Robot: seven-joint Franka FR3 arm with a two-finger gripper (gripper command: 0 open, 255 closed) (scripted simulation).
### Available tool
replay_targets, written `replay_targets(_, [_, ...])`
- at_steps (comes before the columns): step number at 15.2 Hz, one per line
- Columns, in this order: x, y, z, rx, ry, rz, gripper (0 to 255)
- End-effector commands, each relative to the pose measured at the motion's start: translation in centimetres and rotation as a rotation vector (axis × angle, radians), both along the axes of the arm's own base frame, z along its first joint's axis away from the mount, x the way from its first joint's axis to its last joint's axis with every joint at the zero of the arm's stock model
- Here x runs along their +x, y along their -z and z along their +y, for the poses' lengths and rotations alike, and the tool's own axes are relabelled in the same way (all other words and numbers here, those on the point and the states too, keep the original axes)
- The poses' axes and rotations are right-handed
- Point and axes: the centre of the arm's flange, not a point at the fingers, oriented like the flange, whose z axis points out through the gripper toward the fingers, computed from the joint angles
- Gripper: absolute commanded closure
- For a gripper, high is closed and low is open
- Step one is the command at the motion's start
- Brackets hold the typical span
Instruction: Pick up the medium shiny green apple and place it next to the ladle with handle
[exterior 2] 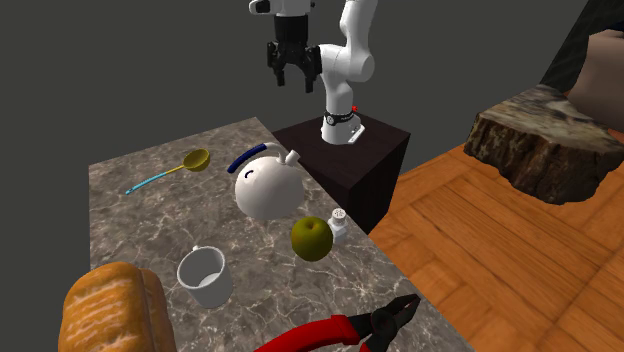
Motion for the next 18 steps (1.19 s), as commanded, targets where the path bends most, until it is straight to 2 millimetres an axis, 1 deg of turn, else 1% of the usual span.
replay_targets(1, [1.6,1.0,1.9,-0.004,-0.007,-0.005,0])
replay_targets(18, [14.0,10.3,18.3,-0.045,-0.067,-0.04,0])
